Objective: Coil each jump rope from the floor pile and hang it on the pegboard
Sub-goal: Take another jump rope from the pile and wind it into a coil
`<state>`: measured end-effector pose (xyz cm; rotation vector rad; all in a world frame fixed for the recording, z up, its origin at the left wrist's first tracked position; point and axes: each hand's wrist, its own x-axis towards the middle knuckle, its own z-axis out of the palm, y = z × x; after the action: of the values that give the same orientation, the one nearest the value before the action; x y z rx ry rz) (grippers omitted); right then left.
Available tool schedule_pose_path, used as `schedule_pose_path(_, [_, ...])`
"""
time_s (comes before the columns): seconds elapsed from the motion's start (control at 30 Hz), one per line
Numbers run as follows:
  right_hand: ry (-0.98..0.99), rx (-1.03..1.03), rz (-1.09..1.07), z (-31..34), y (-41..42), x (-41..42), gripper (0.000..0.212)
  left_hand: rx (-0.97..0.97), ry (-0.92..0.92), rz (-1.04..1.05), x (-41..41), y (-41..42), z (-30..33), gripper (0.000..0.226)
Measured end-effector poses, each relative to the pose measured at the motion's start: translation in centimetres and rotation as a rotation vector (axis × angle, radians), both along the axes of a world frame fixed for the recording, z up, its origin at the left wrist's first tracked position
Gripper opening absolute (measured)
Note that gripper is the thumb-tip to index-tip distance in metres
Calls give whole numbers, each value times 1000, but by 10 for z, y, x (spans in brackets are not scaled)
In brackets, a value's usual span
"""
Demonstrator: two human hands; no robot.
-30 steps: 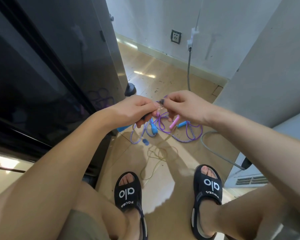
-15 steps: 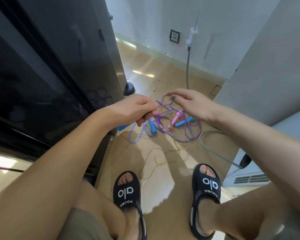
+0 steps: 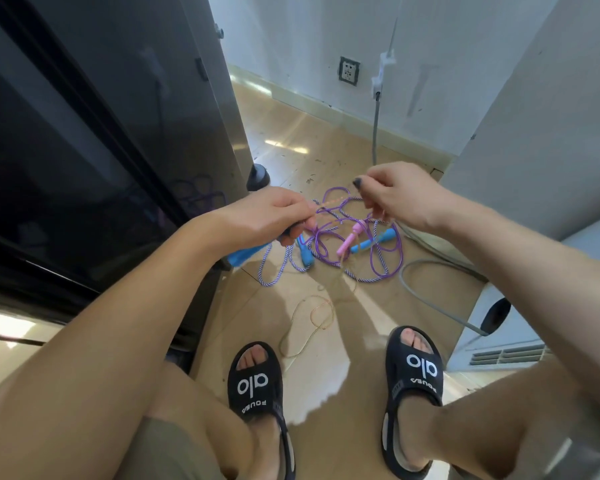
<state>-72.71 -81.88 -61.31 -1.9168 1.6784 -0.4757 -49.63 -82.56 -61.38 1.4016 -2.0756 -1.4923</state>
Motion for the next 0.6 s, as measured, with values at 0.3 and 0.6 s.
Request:
schedule_pose_path(0.3, [-367,378,39,-9,9,32,42,-2,-28,-7,-16,6,-3,33])
schedule_pose_path(0.6, [-371,195,4,6,7,27,28,-81,3,-4,-10,3,0,31])
